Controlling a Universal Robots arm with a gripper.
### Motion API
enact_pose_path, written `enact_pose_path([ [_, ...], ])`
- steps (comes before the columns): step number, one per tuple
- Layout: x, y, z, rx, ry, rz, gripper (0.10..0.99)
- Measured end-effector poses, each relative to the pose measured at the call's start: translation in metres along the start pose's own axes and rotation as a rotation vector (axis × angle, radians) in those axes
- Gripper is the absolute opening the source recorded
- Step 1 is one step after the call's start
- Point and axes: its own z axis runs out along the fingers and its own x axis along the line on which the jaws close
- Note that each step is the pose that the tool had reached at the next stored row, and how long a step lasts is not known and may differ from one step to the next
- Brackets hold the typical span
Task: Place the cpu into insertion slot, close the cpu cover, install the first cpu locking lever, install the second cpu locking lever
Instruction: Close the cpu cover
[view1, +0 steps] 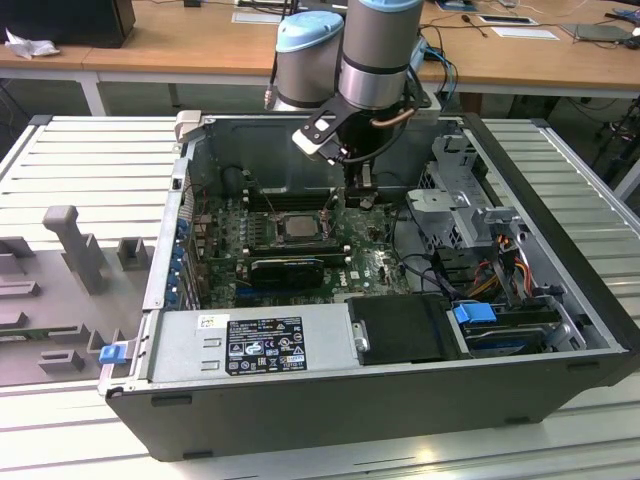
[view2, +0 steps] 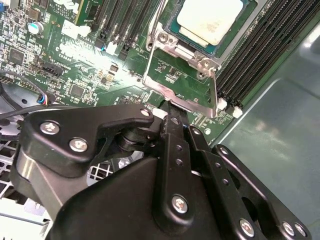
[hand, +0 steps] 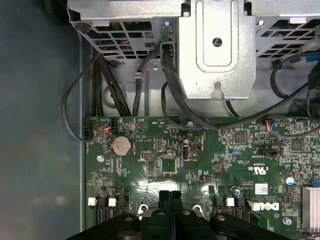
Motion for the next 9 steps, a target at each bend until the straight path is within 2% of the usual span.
enact_pose_path([
  [9,0.0,-0.0023,0.0,0.0,0.0,0.0,0.106],
])
